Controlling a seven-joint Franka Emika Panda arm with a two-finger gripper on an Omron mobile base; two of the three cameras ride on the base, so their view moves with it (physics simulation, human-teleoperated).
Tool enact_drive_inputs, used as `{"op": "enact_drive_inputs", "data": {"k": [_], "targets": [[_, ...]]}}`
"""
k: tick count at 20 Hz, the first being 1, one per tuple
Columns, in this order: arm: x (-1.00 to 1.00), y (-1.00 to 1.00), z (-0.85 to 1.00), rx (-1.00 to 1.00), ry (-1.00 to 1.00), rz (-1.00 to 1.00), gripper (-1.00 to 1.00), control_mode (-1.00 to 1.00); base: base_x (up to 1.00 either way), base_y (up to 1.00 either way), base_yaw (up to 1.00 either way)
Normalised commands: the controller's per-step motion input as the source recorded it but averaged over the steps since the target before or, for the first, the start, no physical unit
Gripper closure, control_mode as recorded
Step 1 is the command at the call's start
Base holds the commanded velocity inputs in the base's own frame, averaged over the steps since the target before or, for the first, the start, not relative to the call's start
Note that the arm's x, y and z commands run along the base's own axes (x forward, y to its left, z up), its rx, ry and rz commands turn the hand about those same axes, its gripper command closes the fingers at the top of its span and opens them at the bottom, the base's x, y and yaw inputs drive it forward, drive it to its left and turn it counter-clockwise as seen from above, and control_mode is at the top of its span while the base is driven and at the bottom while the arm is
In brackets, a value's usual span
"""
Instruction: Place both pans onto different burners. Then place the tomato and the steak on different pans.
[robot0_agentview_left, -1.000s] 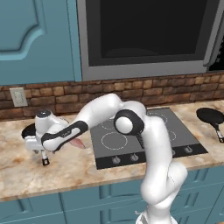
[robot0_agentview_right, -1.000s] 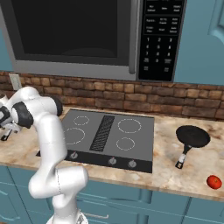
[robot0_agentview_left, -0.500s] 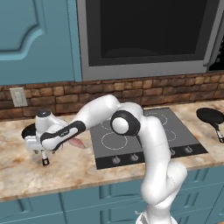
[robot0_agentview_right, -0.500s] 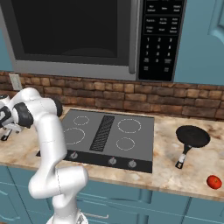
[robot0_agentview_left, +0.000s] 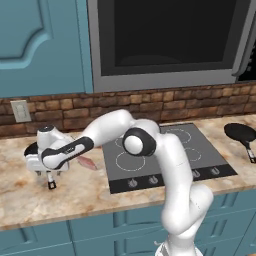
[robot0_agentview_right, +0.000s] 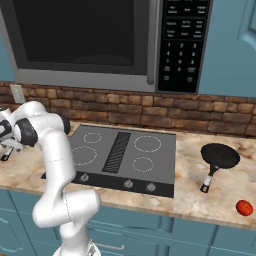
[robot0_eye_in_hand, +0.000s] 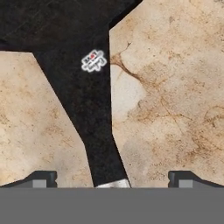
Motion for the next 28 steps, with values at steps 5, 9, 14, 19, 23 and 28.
{"op": "enact_drive_inputs", "data": {"k": [5, 9, 14, 19, 23, 28], "targets": [[0.0, 0.1, -0.45, 0.0, 0.0, 0.0, 1.0, -1.0, 0.0, 0.0, 0.0], [0.0, 0.01, -0.32, 0.0, 0.0, 0.0, 1.0, -1.0, 0.0, 0.0, 0.0], [0.0, 0.0, -0.12, 0.0, 0.0, 0.0, 1.0, -1.0, 0.0, 0.0, 0.0], [0.0, 0.02, -0.22, 0.0, 0.0, 0.0, 1.0, -1.0, 0.0, 0.0, 0.0], [0.0, 0.02, -0.14, 0.0, 0.0, 0.0, 1.0, -1.0, 0.0, 0.0, 0.0], [-0.03, -0.01, 0.0, 0.0, 0.0, 0.0, 1.0, -1.0, 0.0, 0.0, 0.0]]}}
